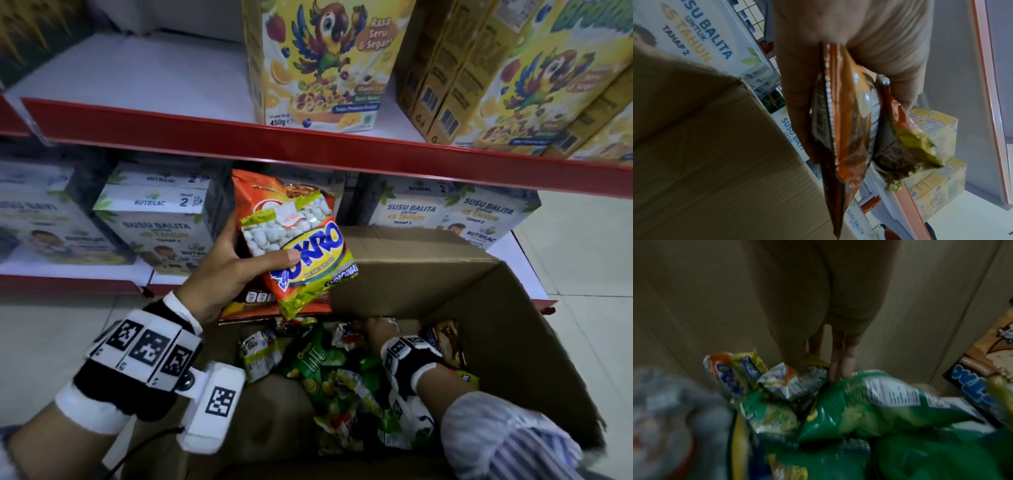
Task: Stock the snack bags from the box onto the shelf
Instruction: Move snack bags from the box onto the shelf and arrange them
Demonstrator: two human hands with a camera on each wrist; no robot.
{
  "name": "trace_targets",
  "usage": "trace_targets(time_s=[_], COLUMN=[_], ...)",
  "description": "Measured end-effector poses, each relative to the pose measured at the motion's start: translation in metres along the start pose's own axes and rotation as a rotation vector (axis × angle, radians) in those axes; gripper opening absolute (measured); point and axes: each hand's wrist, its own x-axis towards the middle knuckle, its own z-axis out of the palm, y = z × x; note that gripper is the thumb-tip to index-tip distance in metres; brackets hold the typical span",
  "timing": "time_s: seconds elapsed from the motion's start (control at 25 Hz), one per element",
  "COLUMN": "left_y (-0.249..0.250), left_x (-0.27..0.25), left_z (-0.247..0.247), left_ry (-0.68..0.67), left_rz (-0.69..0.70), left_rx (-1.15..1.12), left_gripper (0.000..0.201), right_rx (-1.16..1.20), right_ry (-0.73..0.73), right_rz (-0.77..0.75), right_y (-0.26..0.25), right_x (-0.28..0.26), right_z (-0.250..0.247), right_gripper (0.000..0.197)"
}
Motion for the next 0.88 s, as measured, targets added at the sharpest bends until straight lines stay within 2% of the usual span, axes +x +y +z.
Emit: trace_targets(time_s=[0.08,0.2,0.32,0.44,0.52,0.56,0.6,0.76,0.84,0.88], left_y=[0.000,-0.007,-0.012,-0.013,-0.015,-0.015,-0.013,0.004,0.015,0.020], left_x=[0.001,-0.001,-0.006,-0.012,-0.014,-0.014,-0.014,-0.004,0.005,0.010], left_z=[-0.004,-0.006,0.000,0.018,0.032,0.039,0.046,0.062,0.065,0.066], left_ry=[0.018,0.047,0.076,0.082,0.079,0.071,0.058,0.000,-0.045,-0.069], left_rz=[0.010,-0.004,-0.005,0.022,0.036,0.038,0.035,0.065,0.096,0.101], left_rx=[0.017,0.062,0.061,0.096,0.048,0.018,-0.008,-0.082,-0.044,-0.021], left_gripper=[0.082,0.092,0.080,0.070,0.066,0.067,0.069,0.074,0.069,0.068], right_rx=[0.175,0.528,0.886,1.163,1.219,1.206,1.165,0.849,0.873,0.991], right_ry=[0.098,0.245,0.393,0.710,0.915,0.969,0.987,1.100,1.156,1.115], right_rz=[0.083,0.089,0.009,-0.114,-0.220,-0.255,-0.276,-0.309,-0.271,-0.276], right_y=[0.007,0.016,0.009,-0.012,-0.032,-0.044,-0.055,-0.081,-0.078,-0.075], right_x=[-0.011,-0.042,-0.091,-0.139,-0.159,-0.166,-0.171,-0.176,-0.172,-0.170], right_z=[-0.018,-0.047,-0.080,-0.113,-0.131,-0.137,-0.141,-0.144,-0.150,-0.156], right_gripper=[0.037,0.024,0.011,0.022,0.023,0.018,0.012,0.030,0.023,0.019])
